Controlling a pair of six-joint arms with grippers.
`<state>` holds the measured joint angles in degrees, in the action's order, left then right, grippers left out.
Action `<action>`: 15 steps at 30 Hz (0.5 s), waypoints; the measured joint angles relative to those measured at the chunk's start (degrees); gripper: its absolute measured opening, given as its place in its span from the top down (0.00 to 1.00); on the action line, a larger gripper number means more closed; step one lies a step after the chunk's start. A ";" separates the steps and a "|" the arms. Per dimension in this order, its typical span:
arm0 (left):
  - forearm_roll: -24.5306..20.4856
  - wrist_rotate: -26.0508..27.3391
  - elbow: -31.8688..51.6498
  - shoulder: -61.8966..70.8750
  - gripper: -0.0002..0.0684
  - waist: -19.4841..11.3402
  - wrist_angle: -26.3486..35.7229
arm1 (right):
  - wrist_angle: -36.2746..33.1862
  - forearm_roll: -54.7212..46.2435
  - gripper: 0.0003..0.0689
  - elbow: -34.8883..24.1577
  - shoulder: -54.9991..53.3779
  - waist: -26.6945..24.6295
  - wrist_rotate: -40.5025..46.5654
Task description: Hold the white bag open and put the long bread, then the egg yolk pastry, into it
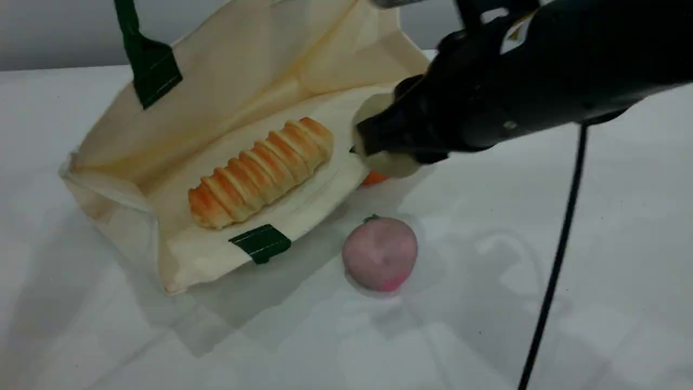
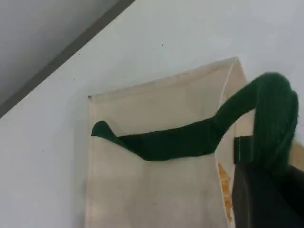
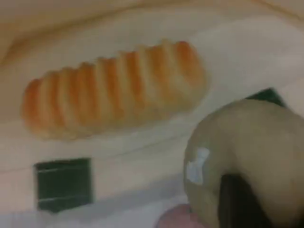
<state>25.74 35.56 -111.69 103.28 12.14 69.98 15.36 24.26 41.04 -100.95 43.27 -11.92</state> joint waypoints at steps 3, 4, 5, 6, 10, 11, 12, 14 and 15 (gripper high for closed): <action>0.00 -0.20 0.00 0.00 0.88 0.00 0.00 | 2.23 0.05 0.76 0.00 0.00 2.30 0.13; 0.00 -0.31 0.00 0.00 0.88 0.00 0.00 | 2.86 0.05 0.76 0.00 -0.13 3.08 0.13; 0.06 -0.31 0.00 0.00 0.88 0.00 0.00 | 3.63 -0.03 0.76 0.08 -0.29 3.68 0.13; 0.12 -0.31 0.00 0.00 0.88 0.00 0.00 | 4.54 -0.33 0.76 0.34 -0.40 4.23 0.30; 0.22 -0.31 0.00 0.00 0.88 0.00 0.00 | 7.26 -1.01 0.76 3.13 -2.18 4.31 0.30; 0.39 -0.31 0.00 0.00 0.88 0.00 0.00 | 6.70 -2.03 0.76 4.12 -2.84 4.31 0.30; 0.45 -0.31 0.00 0.00 0.88 0.00 0.00 | 6.37 -2.69 0.76 5.17 -3.57 4.31 0.30; 0.70 -0.31 0.00 0.00 0.88 0.00 0.00 | 5.62 -3.60 0.76 7.27 -4.99 4.31 0.30; 1.23 -0.31 0.00 0.00 0.88 0.00 0.00 | 5.21 -3.93 0.76 8.43 -5.79 4.31 0.30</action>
<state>26.97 35.25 -111.69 103.28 12.14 69.98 20.57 20.33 49.47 -106.73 47.59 -11.61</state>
